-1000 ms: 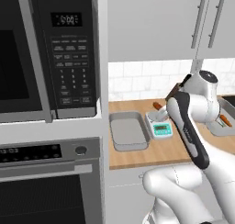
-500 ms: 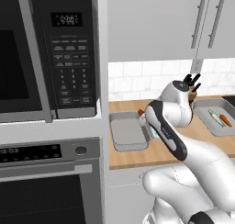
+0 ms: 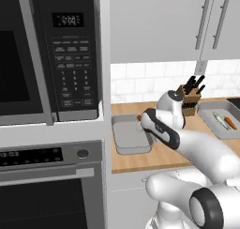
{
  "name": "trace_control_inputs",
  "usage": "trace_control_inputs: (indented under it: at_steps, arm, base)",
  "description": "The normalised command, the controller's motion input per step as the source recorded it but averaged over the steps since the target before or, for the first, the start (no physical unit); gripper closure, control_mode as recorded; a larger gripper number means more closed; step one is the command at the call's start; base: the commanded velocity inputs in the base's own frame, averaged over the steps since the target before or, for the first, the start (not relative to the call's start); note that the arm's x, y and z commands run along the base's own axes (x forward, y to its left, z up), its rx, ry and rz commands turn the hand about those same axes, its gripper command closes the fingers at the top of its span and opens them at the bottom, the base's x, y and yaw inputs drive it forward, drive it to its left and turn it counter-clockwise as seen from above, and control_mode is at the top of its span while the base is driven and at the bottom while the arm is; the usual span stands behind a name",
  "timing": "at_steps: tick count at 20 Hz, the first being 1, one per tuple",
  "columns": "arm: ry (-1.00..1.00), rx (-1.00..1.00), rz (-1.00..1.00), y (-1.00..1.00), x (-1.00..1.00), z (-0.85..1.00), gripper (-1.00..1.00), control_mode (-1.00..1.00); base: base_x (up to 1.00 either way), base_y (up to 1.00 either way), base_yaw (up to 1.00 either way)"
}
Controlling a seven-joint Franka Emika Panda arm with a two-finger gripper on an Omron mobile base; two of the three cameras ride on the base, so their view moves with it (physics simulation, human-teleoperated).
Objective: Place one carrot and one fish in each tupperware on the nearby counter, to pack two identical lunches.
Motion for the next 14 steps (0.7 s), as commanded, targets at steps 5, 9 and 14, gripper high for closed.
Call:
trace_control_inputs:
  at_steps: [5,9,14]
  arm:
    - [0.0,0.0,0.0,0.0,0.18,-0.49,1.0,-1.0]
    - [0.0,0.0,0.0,0.14,0.33,-0.29,1.0,-1.0]
    - [0.0,0.0,0.0,0.16,0.48,-0.21,1.0,-1.0]
  base:
    - [0.0,0.0,0.0]
    - [0.0,0.0,0.0]
    - [0.0,0.0,0.0]
